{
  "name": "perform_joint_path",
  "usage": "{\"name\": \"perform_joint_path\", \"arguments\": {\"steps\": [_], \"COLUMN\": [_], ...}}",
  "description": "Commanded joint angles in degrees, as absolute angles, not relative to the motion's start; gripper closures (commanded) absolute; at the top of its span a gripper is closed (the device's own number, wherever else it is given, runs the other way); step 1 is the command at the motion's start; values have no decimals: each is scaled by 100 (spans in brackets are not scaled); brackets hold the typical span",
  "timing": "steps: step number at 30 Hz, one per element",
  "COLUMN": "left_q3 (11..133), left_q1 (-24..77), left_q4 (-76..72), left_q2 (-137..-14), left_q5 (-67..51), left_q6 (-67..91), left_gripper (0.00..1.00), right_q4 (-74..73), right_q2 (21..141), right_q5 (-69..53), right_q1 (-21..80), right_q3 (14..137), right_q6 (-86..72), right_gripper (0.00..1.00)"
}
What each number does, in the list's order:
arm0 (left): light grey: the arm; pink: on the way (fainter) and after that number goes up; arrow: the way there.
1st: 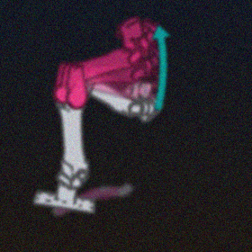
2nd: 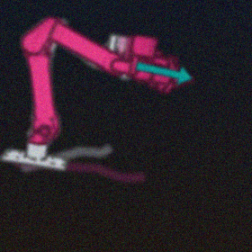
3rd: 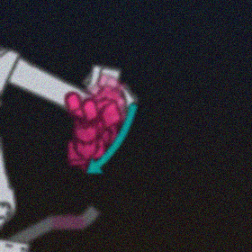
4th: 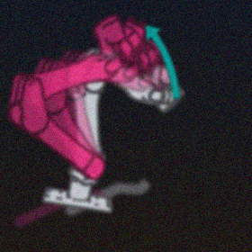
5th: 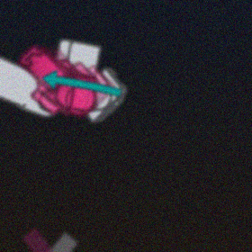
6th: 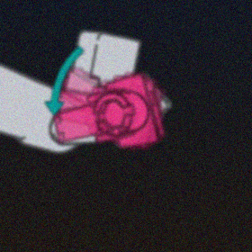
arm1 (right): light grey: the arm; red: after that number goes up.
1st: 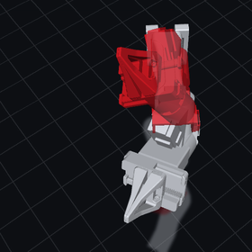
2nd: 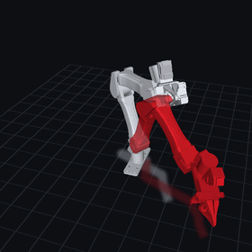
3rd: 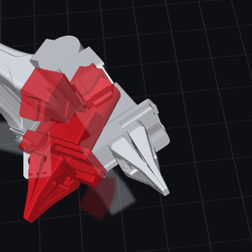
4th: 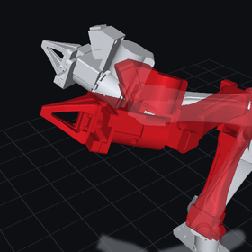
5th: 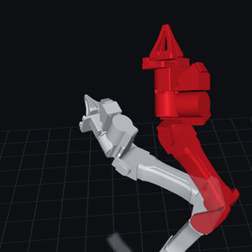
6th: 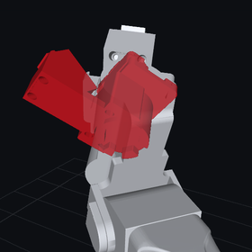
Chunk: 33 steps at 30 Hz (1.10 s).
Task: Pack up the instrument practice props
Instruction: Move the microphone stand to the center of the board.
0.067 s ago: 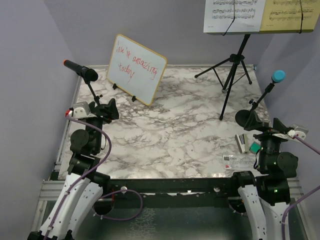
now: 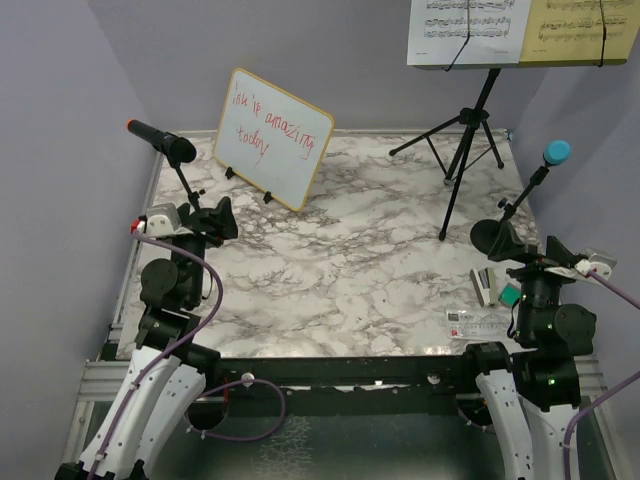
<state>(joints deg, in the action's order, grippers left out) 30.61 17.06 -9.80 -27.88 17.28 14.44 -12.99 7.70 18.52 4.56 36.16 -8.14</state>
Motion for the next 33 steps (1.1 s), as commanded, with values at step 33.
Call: {"name": "perform_joint_path", "arguments": {"steps": [33], "left_q3": [3228], "left_q1": [-870], "left_q4": [-2293], "left_q2": [-5607], "left_q5": [973], "left_q6": [2673], "left_gripper": [1], "right_q4": [-932], "right_q2": [-439], "right_q5": [1709], "right_q1": [950], "right_q3": [3137], "right_q6": [-940], "right_gripper": [0]}}
